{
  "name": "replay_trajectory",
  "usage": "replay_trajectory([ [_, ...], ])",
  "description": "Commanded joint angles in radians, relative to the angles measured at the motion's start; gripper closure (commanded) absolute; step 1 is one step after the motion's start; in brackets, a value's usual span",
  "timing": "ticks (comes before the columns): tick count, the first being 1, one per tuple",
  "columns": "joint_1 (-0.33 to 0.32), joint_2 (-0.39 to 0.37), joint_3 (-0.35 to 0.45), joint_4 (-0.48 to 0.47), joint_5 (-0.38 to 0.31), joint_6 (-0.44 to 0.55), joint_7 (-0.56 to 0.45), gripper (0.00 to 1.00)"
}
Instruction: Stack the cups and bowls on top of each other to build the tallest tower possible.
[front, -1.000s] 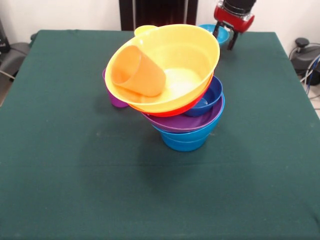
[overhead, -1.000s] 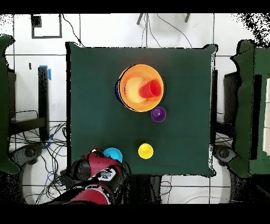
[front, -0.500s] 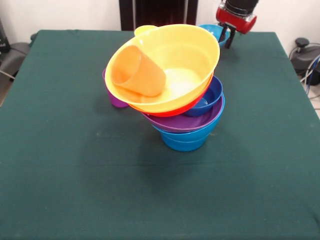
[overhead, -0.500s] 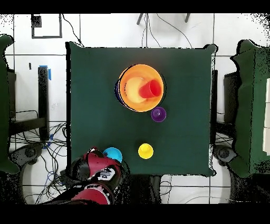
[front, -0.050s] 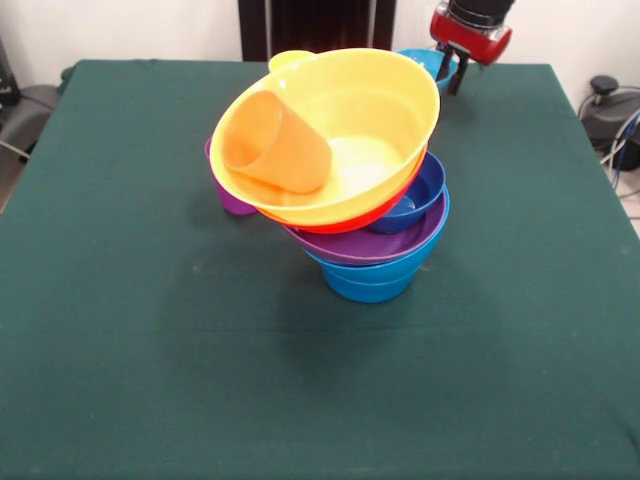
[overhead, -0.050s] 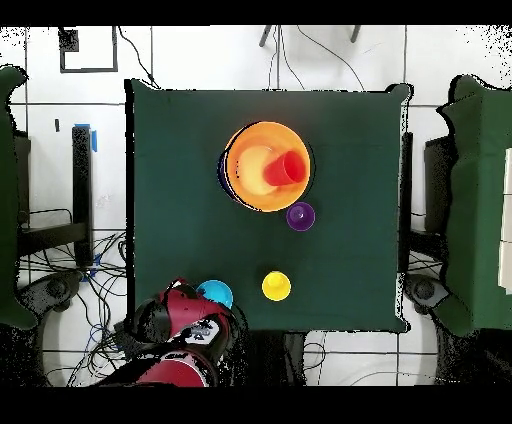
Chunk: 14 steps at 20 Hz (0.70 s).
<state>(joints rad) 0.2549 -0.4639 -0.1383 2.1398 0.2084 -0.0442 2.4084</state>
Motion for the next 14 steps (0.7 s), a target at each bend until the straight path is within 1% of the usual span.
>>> replay_trajectory([
  [1,-0.006,0.045,0.106,-0.014,0.07,-0.019,0.206,1.0],
  [3,0.002,0.023,0.103,-0.006,0.077,-0.003,0.209,1.0],
  [7,0.042,-0.109,0.062,0.018,0.105,0.109,0.205,1.0],
  [9,0.026,-0.155,0.082,0.03,0.101,0.084,0.206,1.0],
  [11,0.01,-0.192,0.099,0.041,0.099,0.101,0.2,1.0],
  [14,0.02,-0.263,0.08,0.039,0.112,0.192,0.188,1.0],
])
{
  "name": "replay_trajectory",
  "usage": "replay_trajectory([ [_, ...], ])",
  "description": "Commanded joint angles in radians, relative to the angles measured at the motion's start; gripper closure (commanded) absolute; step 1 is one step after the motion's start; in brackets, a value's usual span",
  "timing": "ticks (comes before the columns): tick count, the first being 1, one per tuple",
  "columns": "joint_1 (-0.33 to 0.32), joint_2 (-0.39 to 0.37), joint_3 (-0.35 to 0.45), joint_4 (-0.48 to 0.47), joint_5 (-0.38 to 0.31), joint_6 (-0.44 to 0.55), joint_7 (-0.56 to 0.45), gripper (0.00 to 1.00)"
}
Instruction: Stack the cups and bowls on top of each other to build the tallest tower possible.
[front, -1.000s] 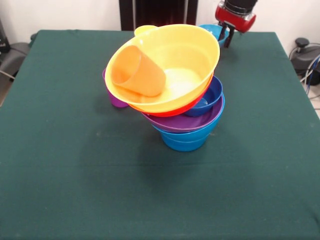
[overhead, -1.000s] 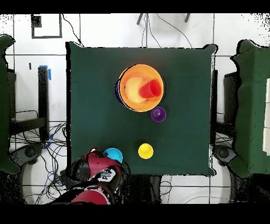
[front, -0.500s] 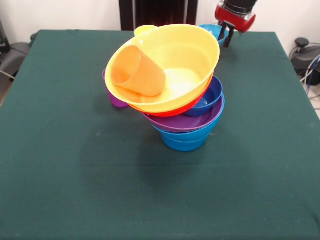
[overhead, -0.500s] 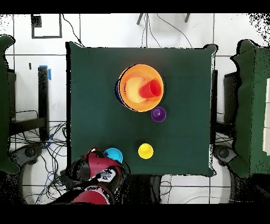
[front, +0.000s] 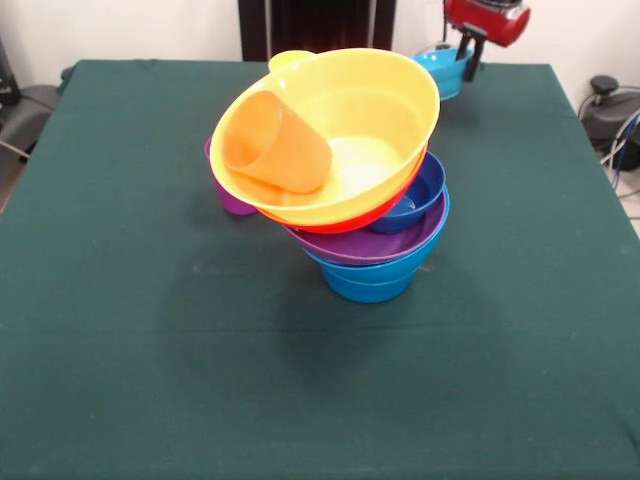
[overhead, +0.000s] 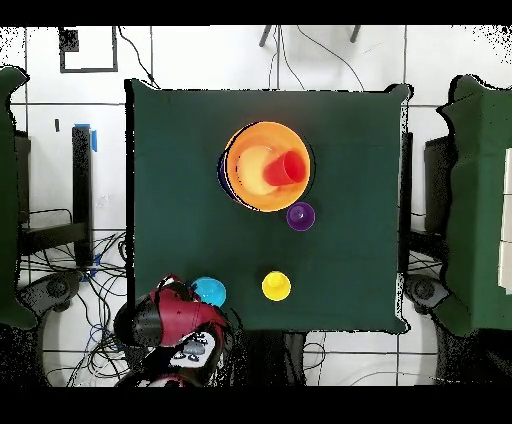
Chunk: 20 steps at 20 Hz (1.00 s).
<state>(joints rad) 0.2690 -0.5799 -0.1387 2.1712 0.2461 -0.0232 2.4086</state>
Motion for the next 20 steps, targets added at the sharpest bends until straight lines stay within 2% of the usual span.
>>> replay_trajectory([
  [1,0.004,-0.17,0.077,0.006,0.074,0.198,0.183,1.0],
  [11,-0.001,-0.37,0.047,-0.02,0.062,0.471,0.152,1.0],
  [15,0.026,-0.453,0.022,-0.044,0.057,0.593,0.182,1.0],
  [20,0.04,-0.49,-0.004,-0.097,0.041,0.692,0.194,1.0],
])
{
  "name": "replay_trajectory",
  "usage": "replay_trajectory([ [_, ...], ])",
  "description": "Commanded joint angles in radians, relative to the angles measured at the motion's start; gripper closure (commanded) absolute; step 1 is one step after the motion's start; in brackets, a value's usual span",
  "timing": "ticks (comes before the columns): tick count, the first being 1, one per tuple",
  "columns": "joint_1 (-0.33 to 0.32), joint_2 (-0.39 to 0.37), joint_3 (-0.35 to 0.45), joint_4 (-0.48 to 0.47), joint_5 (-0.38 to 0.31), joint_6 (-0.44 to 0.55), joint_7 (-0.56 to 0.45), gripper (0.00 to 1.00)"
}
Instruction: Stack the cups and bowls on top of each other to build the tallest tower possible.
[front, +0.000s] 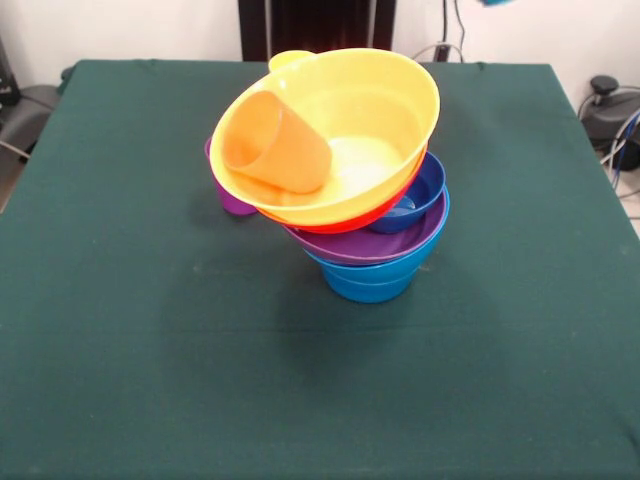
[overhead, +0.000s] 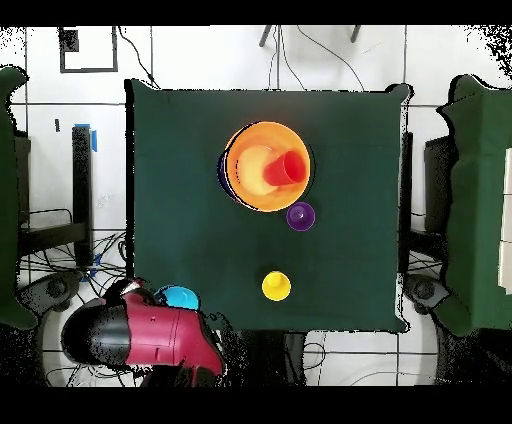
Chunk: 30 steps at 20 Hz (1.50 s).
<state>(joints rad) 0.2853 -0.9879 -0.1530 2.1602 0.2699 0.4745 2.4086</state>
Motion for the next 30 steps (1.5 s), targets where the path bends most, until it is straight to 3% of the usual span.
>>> replay_trajectory([
  [1,0.021,-0.082,0.004,-0.101,0.008,0.212,0.188,1.0],
  [9,-0.056,-0.059,-0.033,-0.255,-0.084,0.319,0.072,1.0],
  [21,-0.23,0.043,0.028,-0.434,-0.217,0.323,-0.115,1.0],
  [30,-0.319,0.124,0.101,-0.513,-0.286,0.258,-0.156,1.0],
])
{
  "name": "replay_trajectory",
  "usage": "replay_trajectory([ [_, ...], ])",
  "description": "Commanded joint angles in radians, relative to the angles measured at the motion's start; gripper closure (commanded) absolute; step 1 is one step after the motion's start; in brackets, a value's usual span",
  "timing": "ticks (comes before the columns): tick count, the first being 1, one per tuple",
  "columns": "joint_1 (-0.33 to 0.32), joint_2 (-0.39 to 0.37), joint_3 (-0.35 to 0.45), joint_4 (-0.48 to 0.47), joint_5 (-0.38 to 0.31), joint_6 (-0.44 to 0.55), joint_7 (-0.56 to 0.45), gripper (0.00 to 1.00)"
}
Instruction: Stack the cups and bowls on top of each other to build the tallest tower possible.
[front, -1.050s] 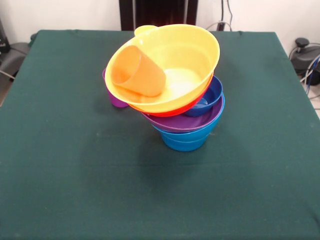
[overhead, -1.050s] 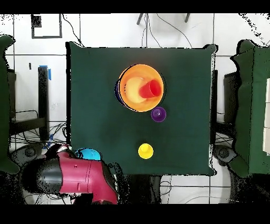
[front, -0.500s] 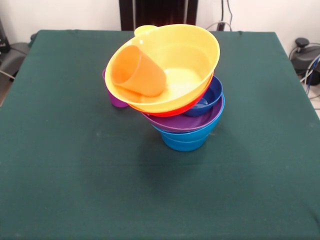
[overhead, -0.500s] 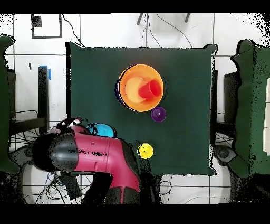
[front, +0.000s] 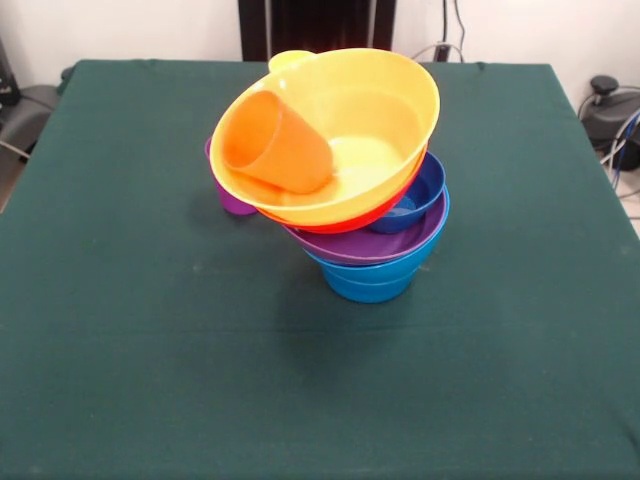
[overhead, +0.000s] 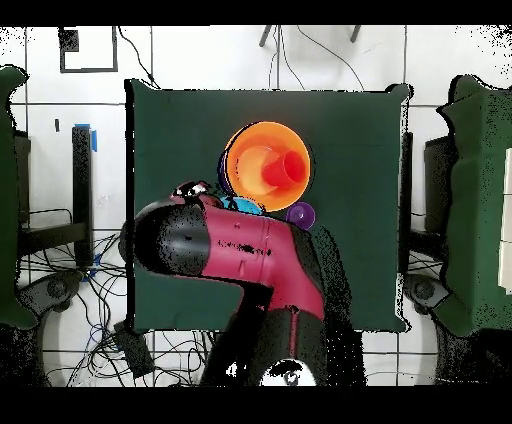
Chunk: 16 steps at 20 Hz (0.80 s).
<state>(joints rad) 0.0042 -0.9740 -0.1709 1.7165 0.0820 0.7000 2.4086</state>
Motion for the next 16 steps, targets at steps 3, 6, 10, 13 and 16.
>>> replay_trajectory([
  [3,-0.048,0.13,0.138,-0.067,-0.108,-0.005,-0.136,1.0],
  [6,-0.043,0.139,0.142,-0.068,-0.115,-0.02,-0.107,1.0],
  [10,-0.037,0.131,0.141,-0.077,-0.121,0.006,-0.091,1.0],
  [13,-0.04,0.127,0.143,-0.079,-0.124,0.014,-0.091,1.0],
  [16,-0.045,0.133,0.149,-0.086,-0.127,0.011,-0.094,1.0],
])
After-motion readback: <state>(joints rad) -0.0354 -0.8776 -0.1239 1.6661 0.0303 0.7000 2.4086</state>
